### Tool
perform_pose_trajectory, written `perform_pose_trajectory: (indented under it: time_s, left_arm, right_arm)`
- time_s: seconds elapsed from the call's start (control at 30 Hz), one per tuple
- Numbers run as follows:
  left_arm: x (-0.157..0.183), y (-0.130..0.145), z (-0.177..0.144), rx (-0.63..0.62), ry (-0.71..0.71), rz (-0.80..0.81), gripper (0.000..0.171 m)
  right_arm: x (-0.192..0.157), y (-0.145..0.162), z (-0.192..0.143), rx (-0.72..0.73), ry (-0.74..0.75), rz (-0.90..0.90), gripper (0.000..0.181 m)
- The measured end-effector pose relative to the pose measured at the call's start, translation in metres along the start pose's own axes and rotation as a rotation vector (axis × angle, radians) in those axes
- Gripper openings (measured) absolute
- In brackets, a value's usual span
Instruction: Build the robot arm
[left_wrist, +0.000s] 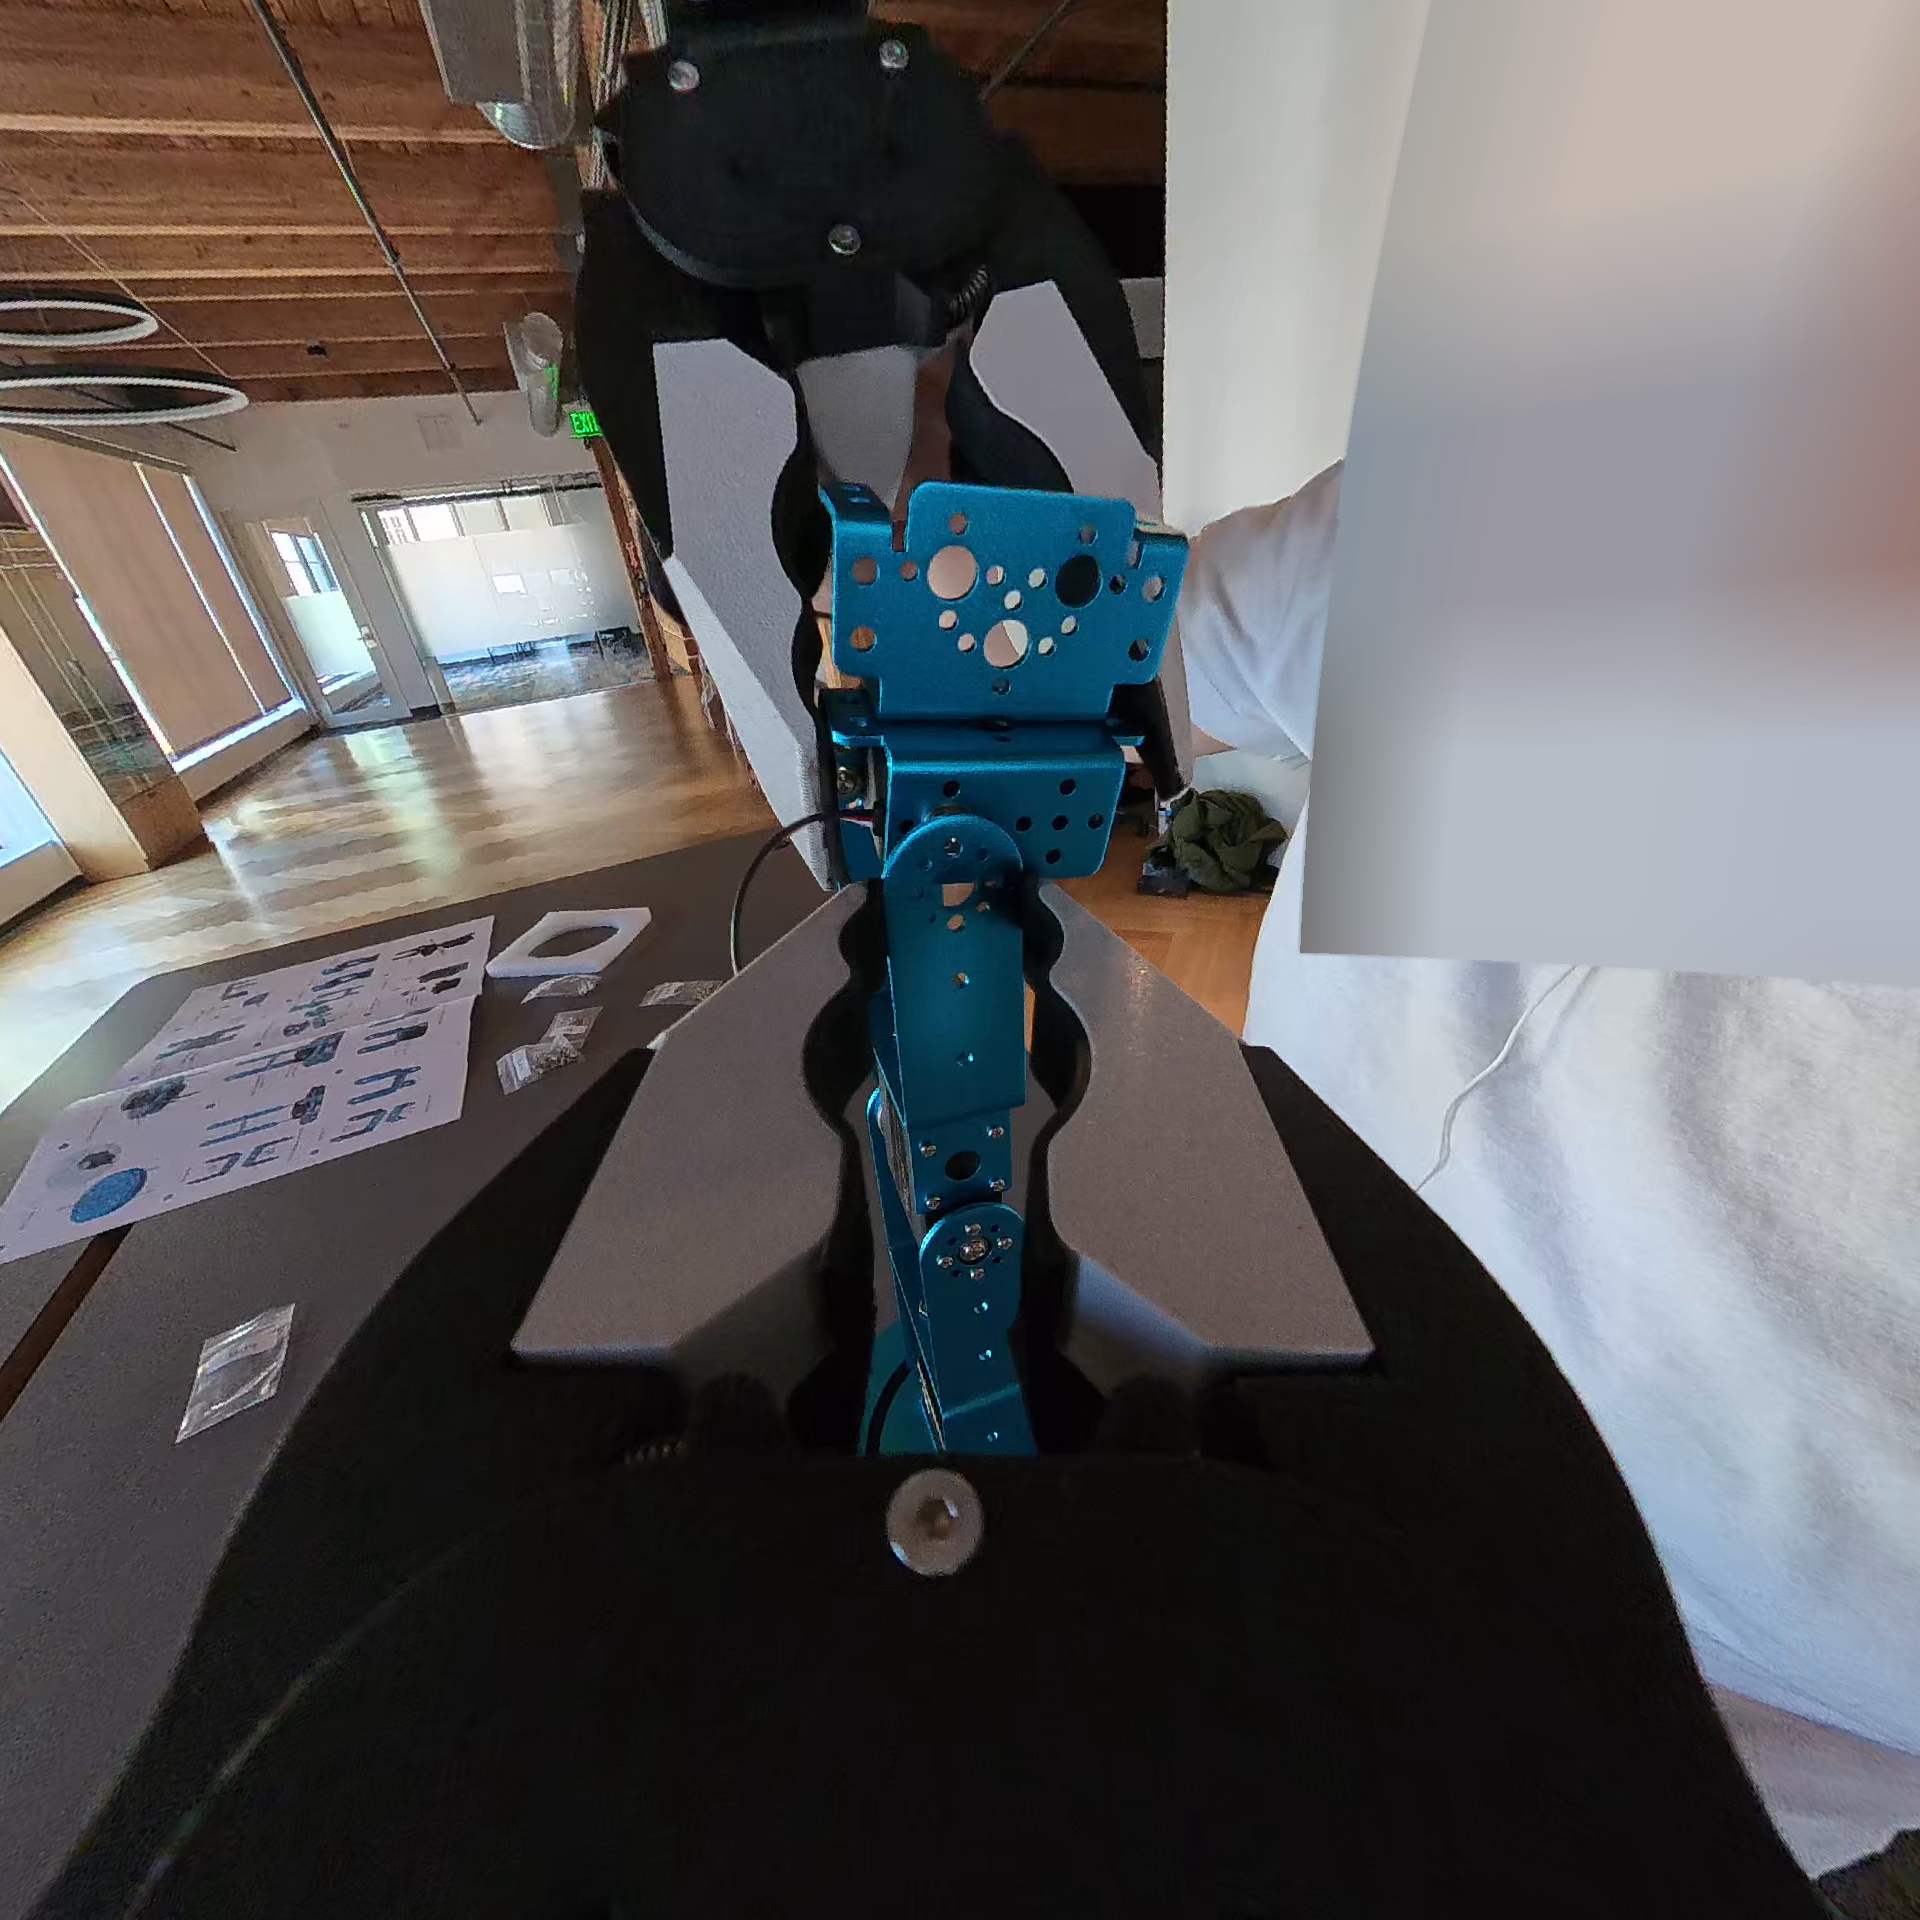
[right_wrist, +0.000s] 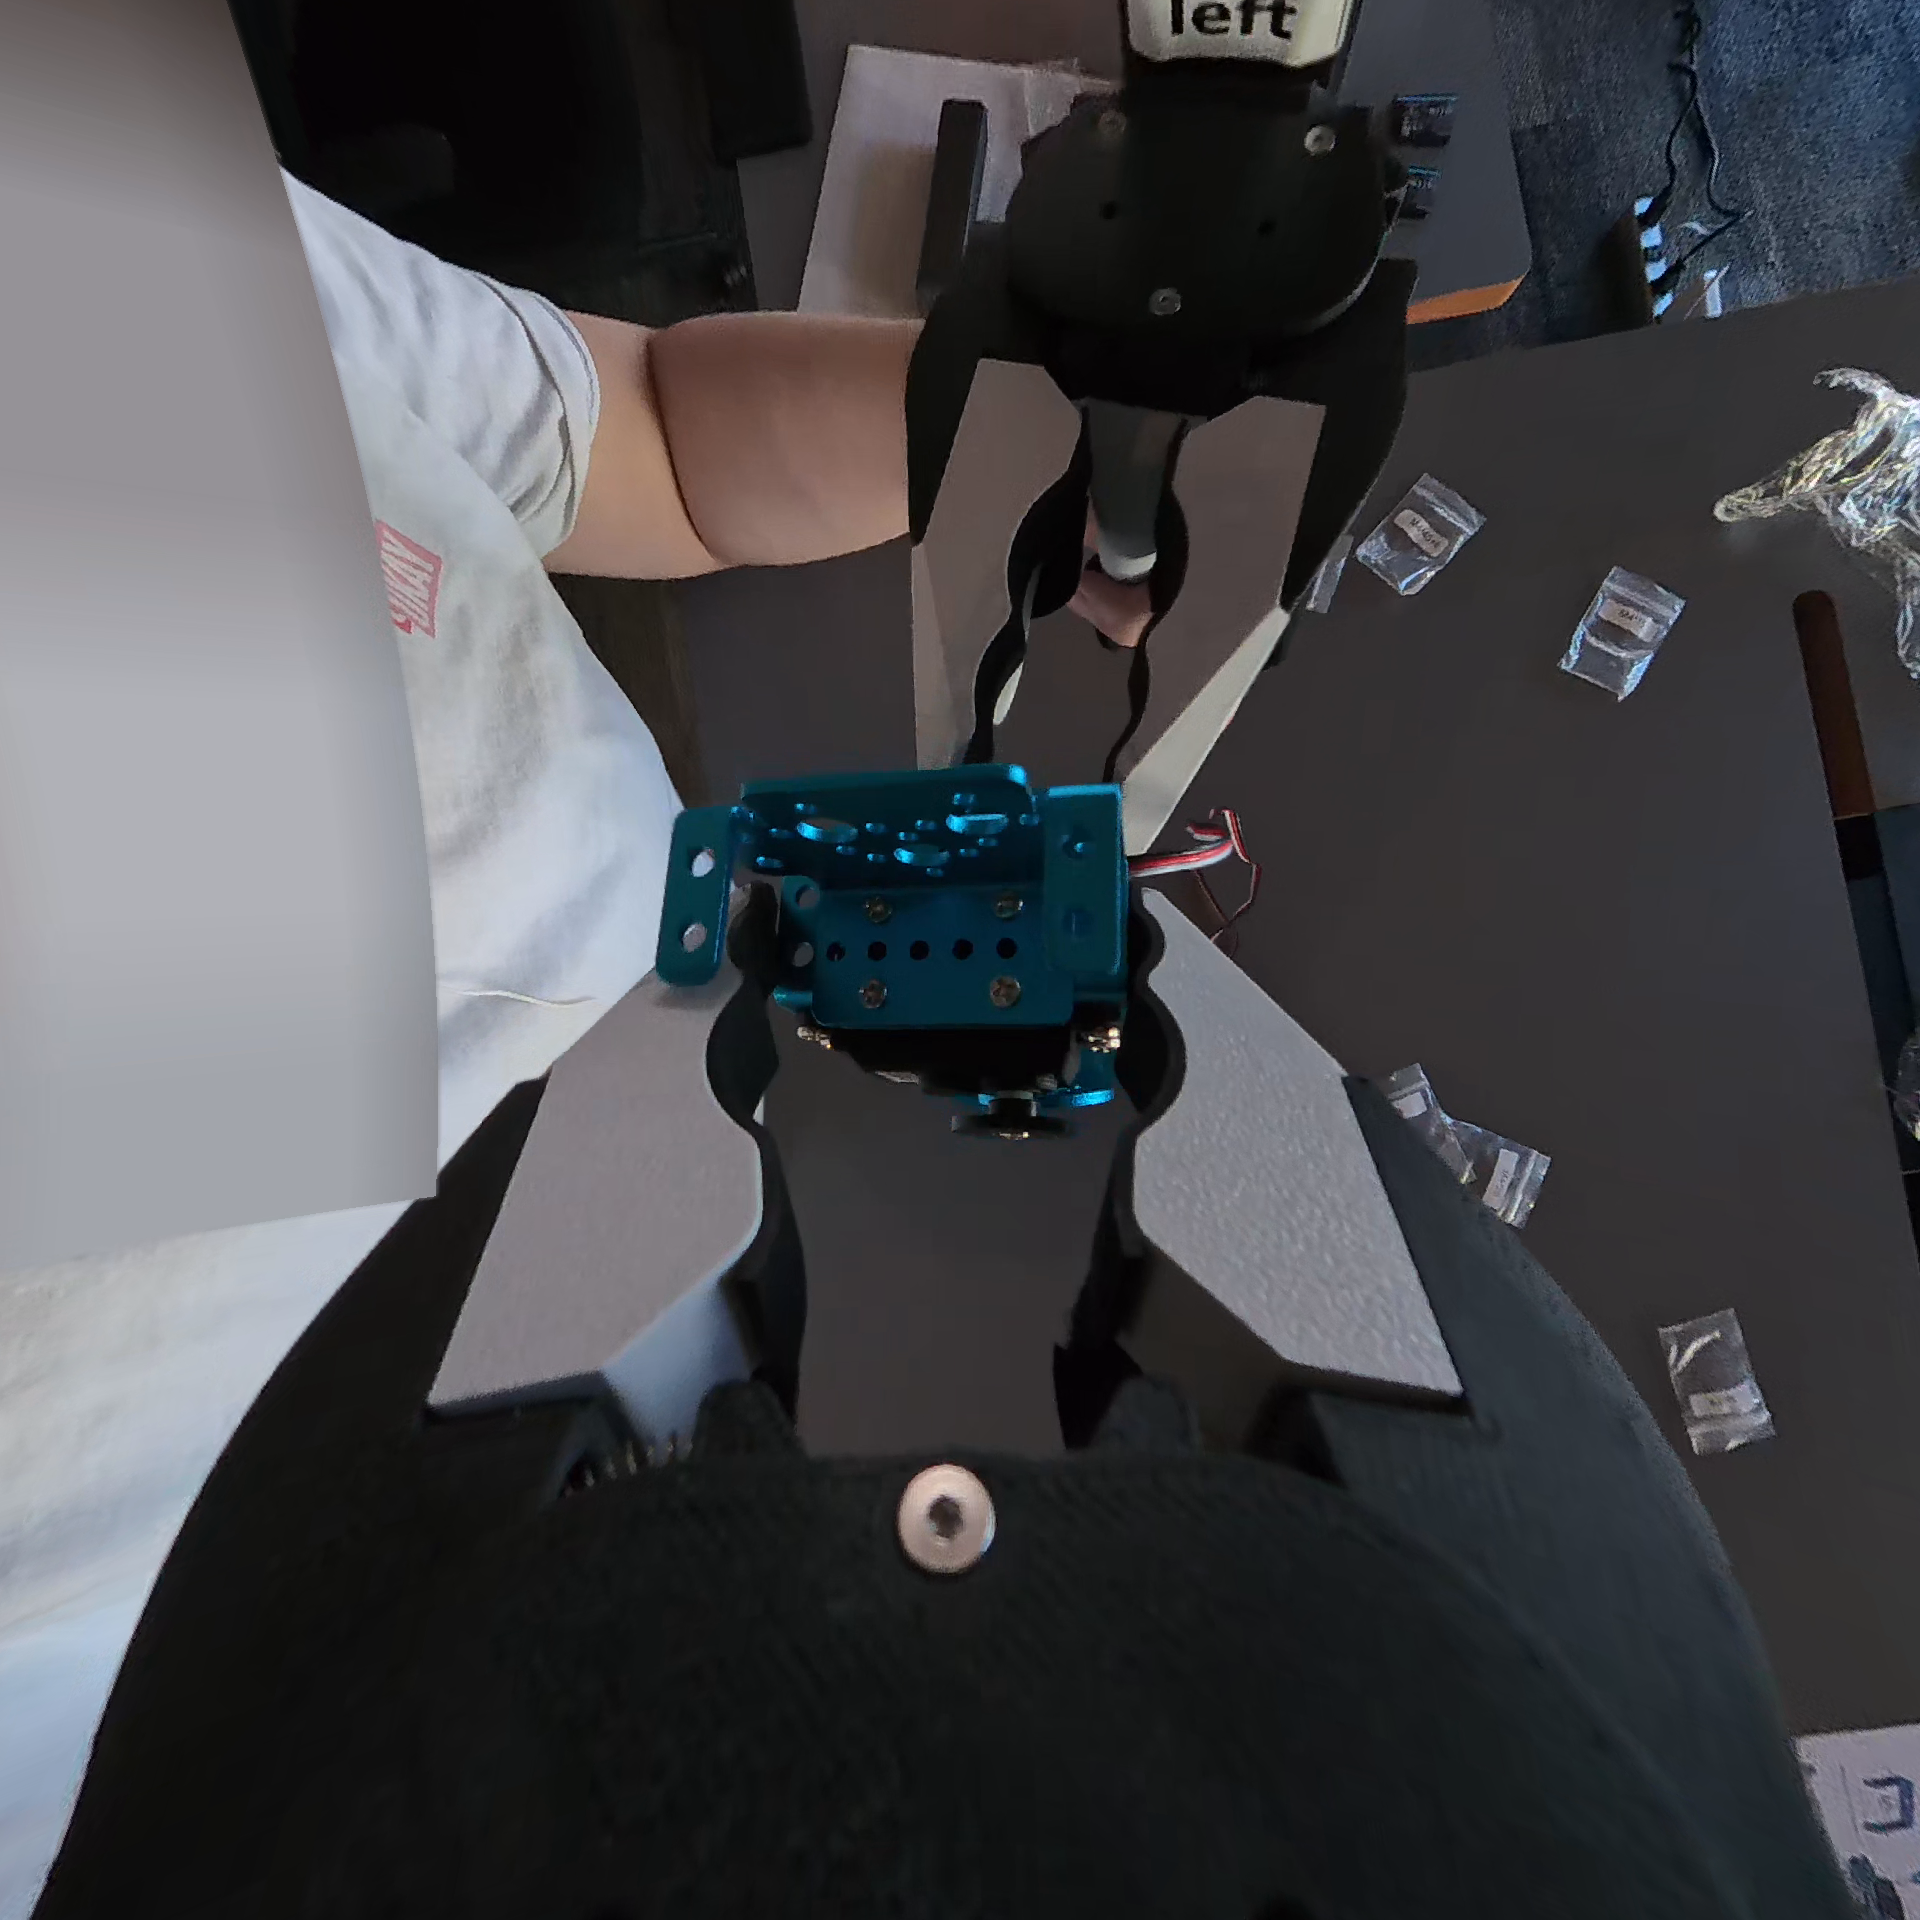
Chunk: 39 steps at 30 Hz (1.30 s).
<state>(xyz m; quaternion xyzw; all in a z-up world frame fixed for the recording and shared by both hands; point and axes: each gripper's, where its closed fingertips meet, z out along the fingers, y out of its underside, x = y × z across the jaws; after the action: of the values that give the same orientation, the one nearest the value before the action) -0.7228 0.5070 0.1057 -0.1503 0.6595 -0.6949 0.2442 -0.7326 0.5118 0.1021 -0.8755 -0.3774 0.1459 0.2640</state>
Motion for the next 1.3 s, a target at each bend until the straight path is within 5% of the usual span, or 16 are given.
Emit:
perform_pose_trajectory:
  time_s: [0.47,0.83,1.17,1.3]
  left_arm:
    - [0.0,0.001,-0.002,0.093,0.07,-0.051,0.022]
    - [0.001,0.003,-0.006,0.06,0.039,-0.053,0.034]
    - [-0.003,-0.014,-0.007,0.073,-0.337,0.147,0.061]
    - [0.002,-0.024,-0.01,0.094,-0.398,0.259,0.042]
  right_arm:
    - [0.001,0.007,0.006,-0.087,0.006,-0.001,0.066]
    - [0.007,0.002,0.011,0.1,0.057,-0.038,0.065]
    - [0.009,-0.004,0.008,0.163,0.052,-0.065,0.066]
    - [0.011,-0.006,0.01,0.187,0.05,-0.078,0.066]
